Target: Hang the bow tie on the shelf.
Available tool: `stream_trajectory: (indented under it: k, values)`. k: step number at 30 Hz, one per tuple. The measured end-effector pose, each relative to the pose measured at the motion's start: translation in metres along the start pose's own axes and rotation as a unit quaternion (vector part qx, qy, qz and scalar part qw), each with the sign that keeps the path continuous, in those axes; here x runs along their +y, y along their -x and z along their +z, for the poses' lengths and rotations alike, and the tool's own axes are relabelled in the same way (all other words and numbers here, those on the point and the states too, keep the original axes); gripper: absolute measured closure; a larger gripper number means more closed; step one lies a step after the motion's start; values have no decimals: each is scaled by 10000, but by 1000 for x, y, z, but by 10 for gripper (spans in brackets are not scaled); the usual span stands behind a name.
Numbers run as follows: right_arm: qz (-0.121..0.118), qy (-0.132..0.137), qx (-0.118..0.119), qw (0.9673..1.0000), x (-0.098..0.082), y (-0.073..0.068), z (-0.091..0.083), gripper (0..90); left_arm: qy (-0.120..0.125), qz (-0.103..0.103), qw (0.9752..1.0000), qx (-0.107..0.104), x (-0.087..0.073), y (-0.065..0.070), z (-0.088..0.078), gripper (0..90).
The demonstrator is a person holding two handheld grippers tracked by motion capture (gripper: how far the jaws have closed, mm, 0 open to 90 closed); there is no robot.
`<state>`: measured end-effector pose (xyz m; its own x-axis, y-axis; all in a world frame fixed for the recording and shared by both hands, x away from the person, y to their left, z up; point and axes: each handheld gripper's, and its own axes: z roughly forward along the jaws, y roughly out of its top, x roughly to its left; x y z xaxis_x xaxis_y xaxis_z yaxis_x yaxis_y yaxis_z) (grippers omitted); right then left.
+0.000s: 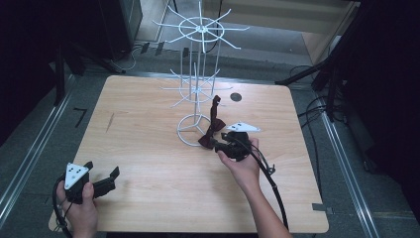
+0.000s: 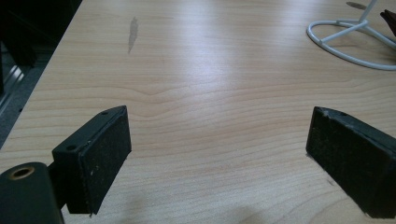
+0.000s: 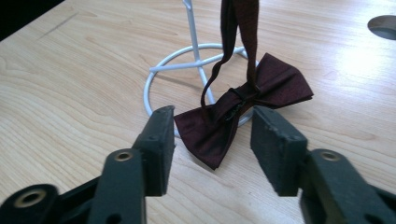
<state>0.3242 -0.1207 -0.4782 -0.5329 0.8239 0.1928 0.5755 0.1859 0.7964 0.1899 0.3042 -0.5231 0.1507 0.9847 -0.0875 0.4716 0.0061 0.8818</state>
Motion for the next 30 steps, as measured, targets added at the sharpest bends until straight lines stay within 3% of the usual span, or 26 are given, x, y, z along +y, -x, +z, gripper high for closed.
stream_trajectory:
  k: [13,19,30]
  values:
    - [190,377,-67,9991,-19,26,-31,207,17,8,10000,-10,0,0,0,72]
    - [328,429,-106,9985,-34,42,-43,157,19,16,10000,-1,0,0,-1,72]
    - [378,498,-302,9976,-55,60,-63,143,53,18,10000,8,0,0,-1,72]
